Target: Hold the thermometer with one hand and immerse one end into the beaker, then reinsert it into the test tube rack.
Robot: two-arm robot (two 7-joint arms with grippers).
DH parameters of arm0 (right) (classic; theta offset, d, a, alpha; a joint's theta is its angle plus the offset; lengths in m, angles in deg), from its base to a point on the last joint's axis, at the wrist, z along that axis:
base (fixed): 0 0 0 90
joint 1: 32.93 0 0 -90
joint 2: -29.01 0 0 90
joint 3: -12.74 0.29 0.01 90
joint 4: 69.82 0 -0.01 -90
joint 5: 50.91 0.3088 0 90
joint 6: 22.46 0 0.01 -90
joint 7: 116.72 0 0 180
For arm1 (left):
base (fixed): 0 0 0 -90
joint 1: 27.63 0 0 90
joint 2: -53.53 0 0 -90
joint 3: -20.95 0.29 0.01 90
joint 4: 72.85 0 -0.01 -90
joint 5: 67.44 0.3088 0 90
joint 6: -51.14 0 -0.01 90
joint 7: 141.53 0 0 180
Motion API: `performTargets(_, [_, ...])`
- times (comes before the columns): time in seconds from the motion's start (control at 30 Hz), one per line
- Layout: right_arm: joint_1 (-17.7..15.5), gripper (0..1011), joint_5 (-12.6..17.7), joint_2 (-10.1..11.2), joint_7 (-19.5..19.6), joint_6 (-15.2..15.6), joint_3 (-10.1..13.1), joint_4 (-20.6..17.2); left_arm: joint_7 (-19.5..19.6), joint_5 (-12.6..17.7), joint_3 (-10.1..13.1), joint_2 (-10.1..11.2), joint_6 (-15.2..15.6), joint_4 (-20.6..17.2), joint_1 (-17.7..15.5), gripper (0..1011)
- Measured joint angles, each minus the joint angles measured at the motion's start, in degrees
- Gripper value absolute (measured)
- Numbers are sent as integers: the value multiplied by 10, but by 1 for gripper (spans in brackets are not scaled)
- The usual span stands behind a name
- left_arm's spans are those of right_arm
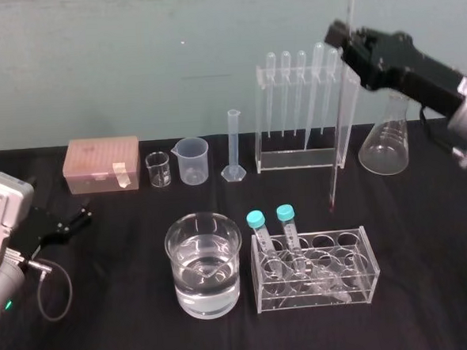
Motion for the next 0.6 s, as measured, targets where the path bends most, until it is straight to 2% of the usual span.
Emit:
performTargets(0.1, [-19,51,0,5,5,6,1,-7,0,0,0,0,0,0,0,1008])
performTargets(0.3, [-35,51,-6,6,8,12,-2,-7,0,0,0,0,0,0,0,1008])
performTargets(0.6, [-34,51,-41,-10,-10,-14,-15,14,0,0,0,0,0,0,0,1008])
